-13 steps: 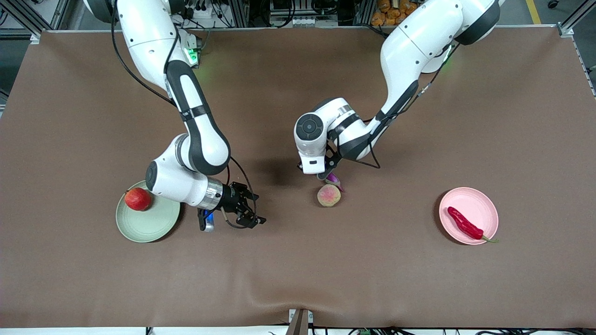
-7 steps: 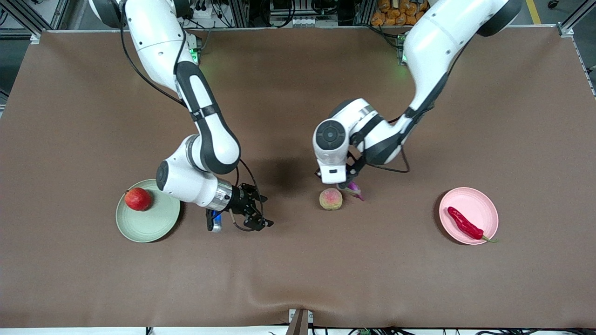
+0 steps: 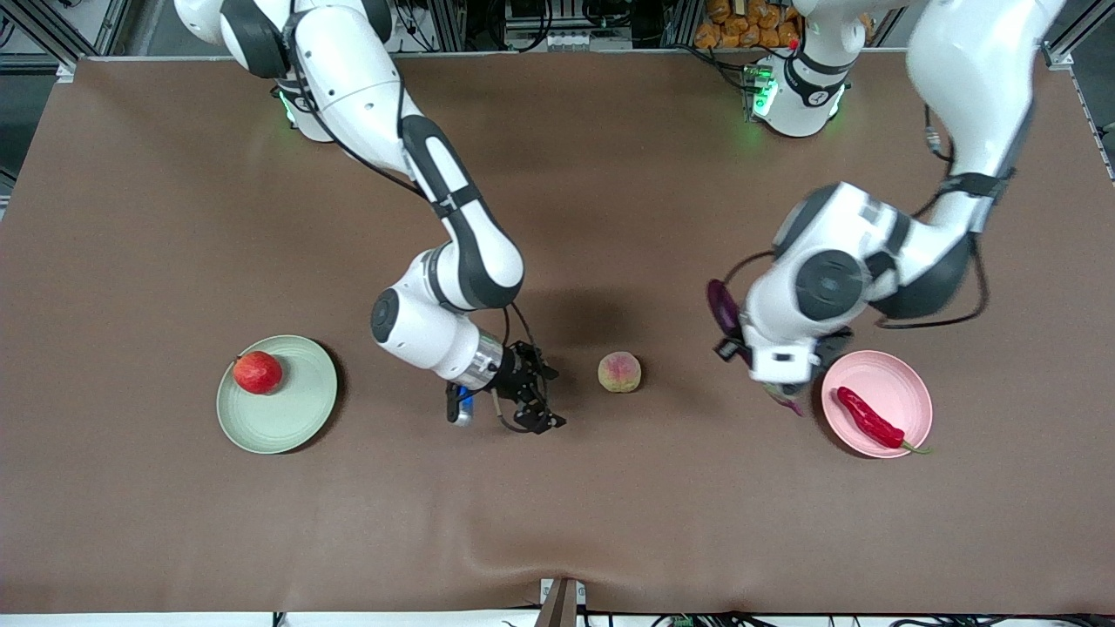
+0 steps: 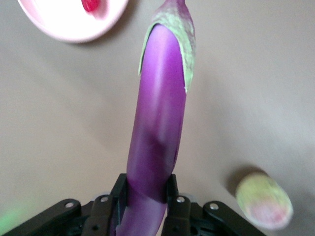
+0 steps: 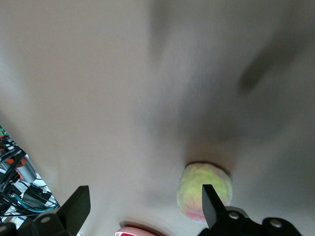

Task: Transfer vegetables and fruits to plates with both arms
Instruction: 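Place the eggplant on the pink plate while the right gripper grasps the peach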

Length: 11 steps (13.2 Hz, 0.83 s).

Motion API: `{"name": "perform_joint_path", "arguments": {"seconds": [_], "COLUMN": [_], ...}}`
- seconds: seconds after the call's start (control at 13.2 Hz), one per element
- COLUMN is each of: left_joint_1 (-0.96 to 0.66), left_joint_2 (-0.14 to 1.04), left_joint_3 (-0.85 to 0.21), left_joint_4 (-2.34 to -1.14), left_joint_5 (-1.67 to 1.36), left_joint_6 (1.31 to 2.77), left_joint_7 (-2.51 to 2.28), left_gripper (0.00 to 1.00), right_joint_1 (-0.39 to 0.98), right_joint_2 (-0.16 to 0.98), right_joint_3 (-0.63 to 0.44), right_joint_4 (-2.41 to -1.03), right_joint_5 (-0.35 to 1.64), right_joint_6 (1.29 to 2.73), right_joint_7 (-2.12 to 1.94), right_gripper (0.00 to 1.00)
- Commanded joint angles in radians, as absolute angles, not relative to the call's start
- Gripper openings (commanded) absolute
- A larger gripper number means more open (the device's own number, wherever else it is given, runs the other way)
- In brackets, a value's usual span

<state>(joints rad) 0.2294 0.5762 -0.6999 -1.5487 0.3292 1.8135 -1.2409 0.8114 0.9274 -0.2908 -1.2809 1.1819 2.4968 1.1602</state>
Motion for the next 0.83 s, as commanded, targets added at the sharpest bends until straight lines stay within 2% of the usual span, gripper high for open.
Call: {"name": "perform_joint_path", "arguments": {"seconds": [0.0,0.3,0.53,0.75], "left_joint_1": [0.32,0.455,0.563,0.621], "left_joint_2": [0.616,0.656,0.67,0.684], "left_joint_3": [-0.718,-0.709,-0.709,-0.709], "left_joint_4": [-1.529,-1.532,-1.543,-1.563], "left_joint_5": [0.405,0.476,0.456,0.427], "left_joint_6": [1.828,1.882,1.916,1.968], "left_joint_7": [-1.11,-0.928,-0.934,-0.942], "left_gripper": [0.0,0.0,0.0,0.0], "right_joint_1": [0.874,0.926,0.95,0.95], "right_joint_2": [0.977,1.014,1.02,1.075], "right_joint_3": [-0.304,-0.302,-0.304,-0.302], "right_joint_4": [-1.233,-1.217,-1.212,-1.166], "right_joint_5": [1.212,1.212,1.209,1.209], "right_joint_6": [2.549,2.609,2.623,2.652], "right_joint_7": [1.247,1.394,1.453,1.453], "right_gripper": [1.0,1.0,1.0,1.0]}}
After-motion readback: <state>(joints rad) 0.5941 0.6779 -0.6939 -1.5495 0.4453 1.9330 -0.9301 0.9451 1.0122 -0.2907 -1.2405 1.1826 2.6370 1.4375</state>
